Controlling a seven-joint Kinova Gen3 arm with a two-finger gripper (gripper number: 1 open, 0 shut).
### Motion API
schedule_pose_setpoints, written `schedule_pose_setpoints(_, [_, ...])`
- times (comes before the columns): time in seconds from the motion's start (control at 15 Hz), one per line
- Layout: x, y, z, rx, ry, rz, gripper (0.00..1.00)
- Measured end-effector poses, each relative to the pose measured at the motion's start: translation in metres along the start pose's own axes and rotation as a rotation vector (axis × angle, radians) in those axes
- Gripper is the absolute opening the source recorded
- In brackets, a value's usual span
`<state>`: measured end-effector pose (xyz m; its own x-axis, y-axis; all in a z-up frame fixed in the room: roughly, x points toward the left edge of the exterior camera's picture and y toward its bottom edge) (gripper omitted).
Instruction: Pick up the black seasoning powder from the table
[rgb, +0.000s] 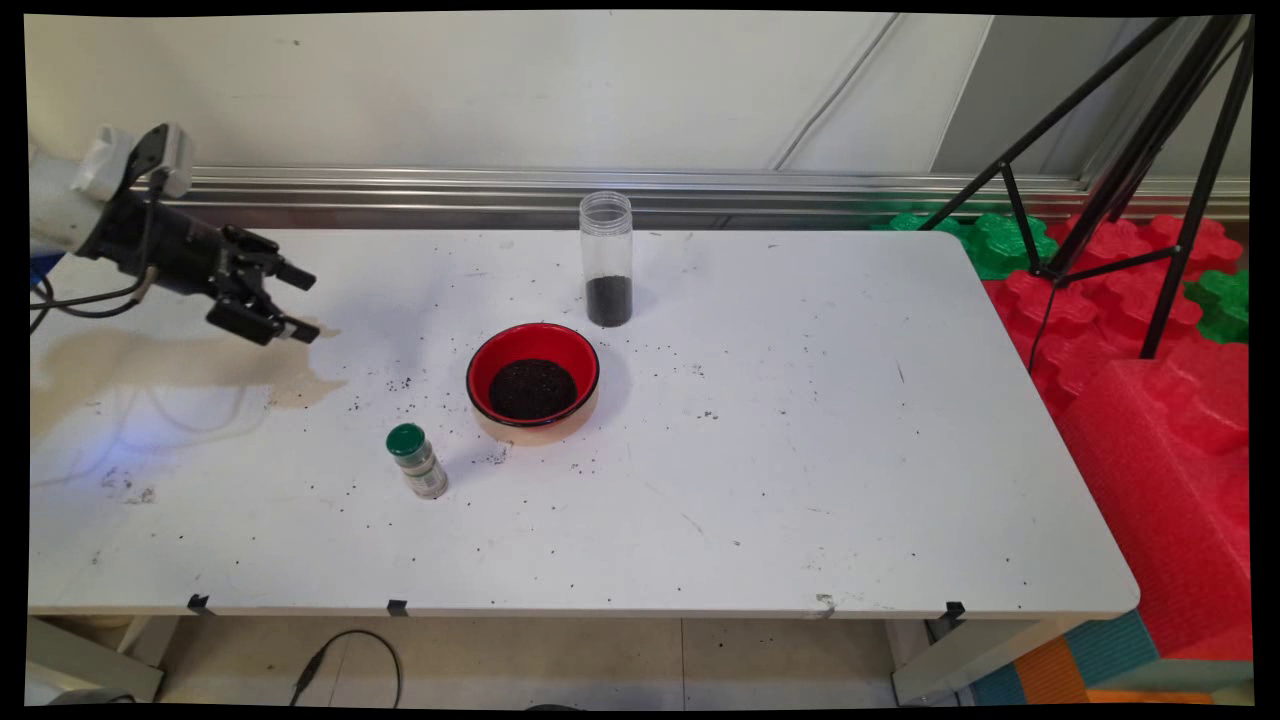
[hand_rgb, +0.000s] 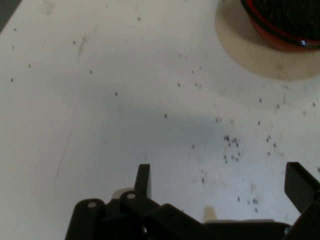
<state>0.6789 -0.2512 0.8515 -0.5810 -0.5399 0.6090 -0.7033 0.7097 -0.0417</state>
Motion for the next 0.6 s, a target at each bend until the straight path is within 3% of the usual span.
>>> schedule_pose_setpoints(0.6, [0.045, 0.004, 0.029, 0.018, 0.042, -0.028, 1.0])
